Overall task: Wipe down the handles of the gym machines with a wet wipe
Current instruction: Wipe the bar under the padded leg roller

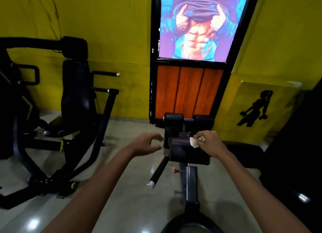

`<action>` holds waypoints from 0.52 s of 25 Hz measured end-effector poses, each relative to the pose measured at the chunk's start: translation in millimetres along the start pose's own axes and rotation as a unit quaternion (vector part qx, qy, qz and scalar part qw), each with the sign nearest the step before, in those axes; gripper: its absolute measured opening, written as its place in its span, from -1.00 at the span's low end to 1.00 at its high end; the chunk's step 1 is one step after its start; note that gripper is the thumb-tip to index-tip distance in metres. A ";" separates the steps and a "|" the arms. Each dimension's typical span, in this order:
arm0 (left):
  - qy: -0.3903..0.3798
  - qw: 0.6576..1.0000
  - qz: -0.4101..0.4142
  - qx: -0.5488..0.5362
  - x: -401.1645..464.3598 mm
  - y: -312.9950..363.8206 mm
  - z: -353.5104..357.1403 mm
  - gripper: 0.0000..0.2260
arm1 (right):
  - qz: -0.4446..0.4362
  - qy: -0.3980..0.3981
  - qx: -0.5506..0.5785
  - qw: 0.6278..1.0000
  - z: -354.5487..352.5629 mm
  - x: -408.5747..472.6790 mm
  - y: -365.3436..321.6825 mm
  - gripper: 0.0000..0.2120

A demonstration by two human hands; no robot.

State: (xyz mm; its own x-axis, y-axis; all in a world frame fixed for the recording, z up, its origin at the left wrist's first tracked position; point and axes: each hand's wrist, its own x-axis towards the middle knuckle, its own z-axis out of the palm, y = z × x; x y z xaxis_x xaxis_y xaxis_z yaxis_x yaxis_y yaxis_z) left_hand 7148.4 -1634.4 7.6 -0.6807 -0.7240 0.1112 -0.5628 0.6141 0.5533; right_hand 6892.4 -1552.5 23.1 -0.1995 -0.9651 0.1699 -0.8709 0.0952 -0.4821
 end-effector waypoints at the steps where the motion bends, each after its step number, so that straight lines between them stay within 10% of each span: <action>1: -0.013 1.000 0.012 0.000 12.6 -2.6 2.4 -0.71 | 0.015 0.008 -0.003 1.000 -1.5 4.2 4.3 -0.85; 13: -0.172 0.968 0.182 0.023 168.9 -31.7 41.3 -0.68 | 0.181 0.075 -0.023 0.980 17.7 33.9 62.6 -0.86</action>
State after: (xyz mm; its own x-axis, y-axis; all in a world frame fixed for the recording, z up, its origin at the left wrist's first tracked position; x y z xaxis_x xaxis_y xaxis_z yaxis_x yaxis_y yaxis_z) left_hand 7031.9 -1763.1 -25.2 -0.9493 -0.3144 0.0072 -0.2706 0.8283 0.4906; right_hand 6839.2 -1583.6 -16.5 -0.5598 -0.8196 0.1219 -0.7501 0.4387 -0.4949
